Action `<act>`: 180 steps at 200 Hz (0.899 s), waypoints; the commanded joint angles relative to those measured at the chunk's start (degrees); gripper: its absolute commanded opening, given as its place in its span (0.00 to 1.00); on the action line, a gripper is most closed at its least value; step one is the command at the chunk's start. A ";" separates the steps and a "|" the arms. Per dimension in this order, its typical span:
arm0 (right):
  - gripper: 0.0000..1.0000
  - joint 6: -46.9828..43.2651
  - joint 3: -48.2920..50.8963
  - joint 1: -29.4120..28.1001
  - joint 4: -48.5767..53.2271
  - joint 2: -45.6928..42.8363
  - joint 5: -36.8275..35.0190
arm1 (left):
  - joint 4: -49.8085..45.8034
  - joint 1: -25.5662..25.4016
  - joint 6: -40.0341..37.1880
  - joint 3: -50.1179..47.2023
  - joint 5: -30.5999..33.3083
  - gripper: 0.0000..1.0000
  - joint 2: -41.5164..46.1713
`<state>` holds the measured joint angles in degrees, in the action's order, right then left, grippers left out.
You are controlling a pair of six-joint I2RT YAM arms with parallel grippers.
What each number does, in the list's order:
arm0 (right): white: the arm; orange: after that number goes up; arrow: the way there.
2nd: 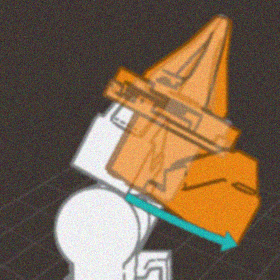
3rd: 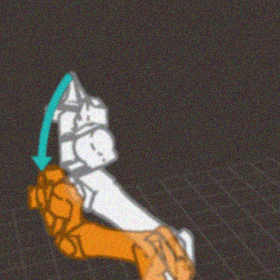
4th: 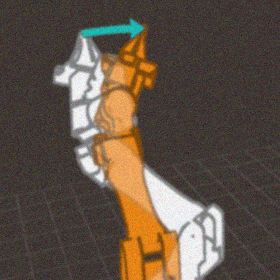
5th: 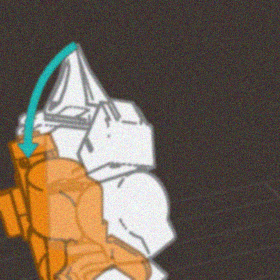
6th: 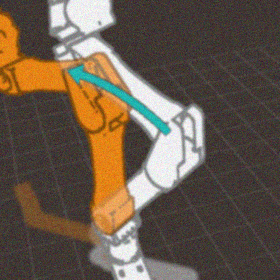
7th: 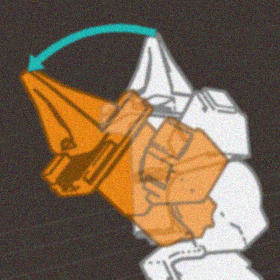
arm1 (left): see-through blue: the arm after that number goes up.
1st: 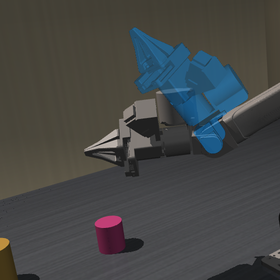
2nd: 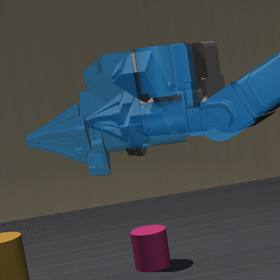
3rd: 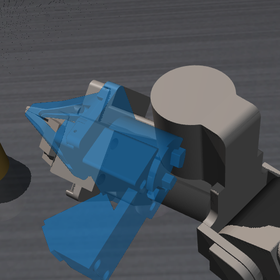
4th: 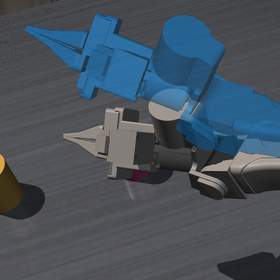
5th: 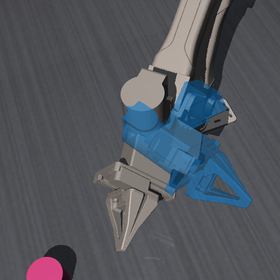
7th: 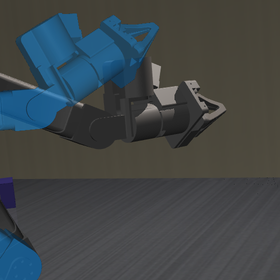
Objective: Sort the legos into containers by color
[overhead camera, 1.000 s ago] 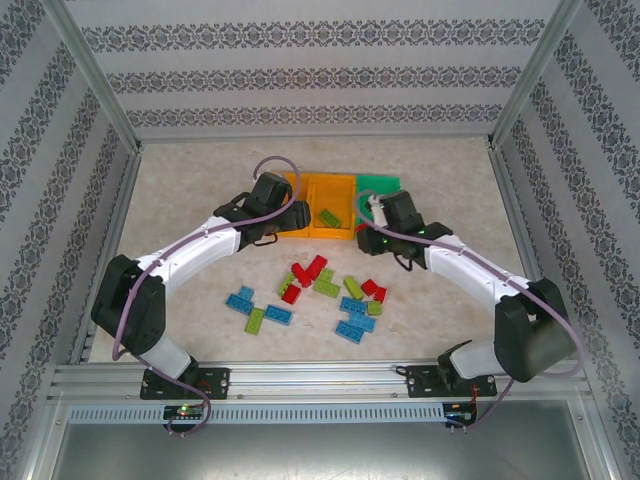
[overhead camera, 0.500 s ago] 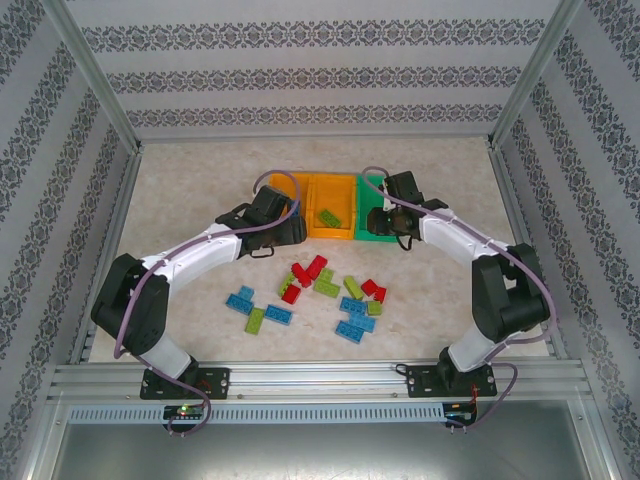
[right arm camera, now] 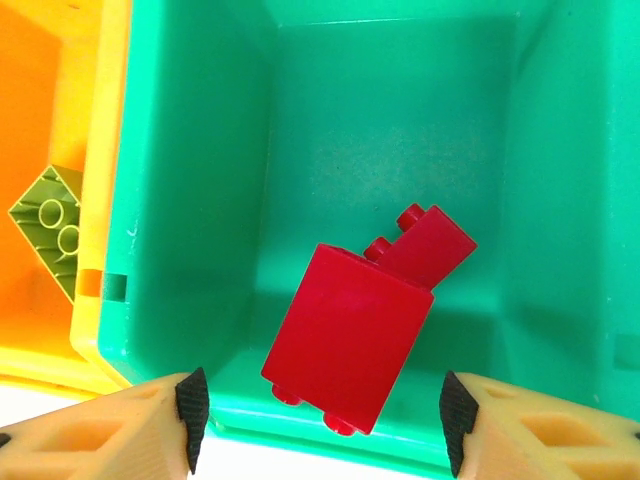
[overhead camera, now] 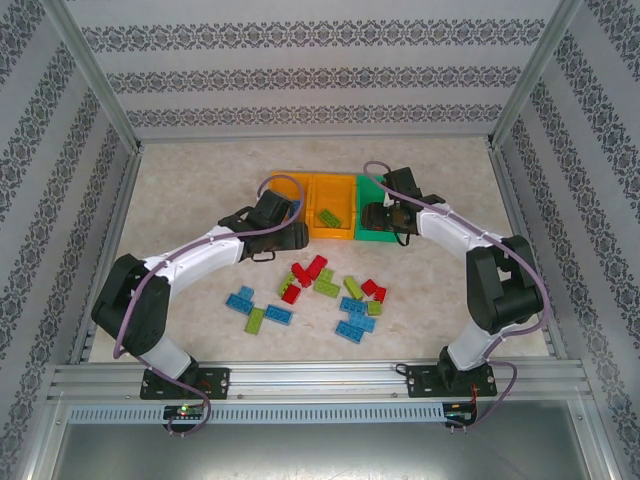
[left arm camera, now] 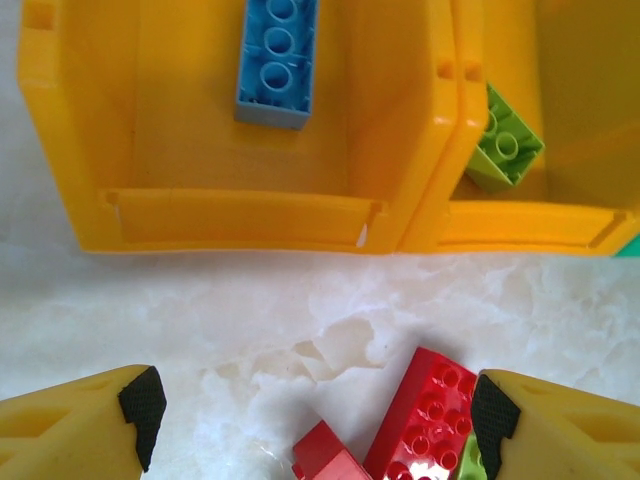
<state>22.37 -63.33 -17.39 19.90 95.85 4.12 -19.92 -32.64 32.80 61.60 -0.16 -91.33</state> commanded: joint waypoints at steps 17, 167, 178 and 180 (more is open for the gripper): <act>0.66 -1.68 4.54 -0.11 -2.23 -7.87 2.91 | -4.38 -4.63 -7.73 3.14 -0.08 0.82 -0.97; 0.61 -5.75 17.94 -21.41 4.39 -12.88 3.95 | -5.68 -2.57 -2.06 -2.44 12.11 0.92 2.31; 0.60 -5.72 17.59 -22.35 4.65 -11.84 3.29 | -5.39 -2.22 -1.78 -3.14 12.53 0.94 3.05; 0.60 -5.70 17.57 -22.47 4.74 -11.52 3.12 | -5.32 -2.18 -1.66 -3.33 12.59 0.94 3.21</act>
<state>15.46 -45.84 -38.11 23.81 82.76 7.97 -23.42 -36.16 29.61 60.01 9.69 -90.85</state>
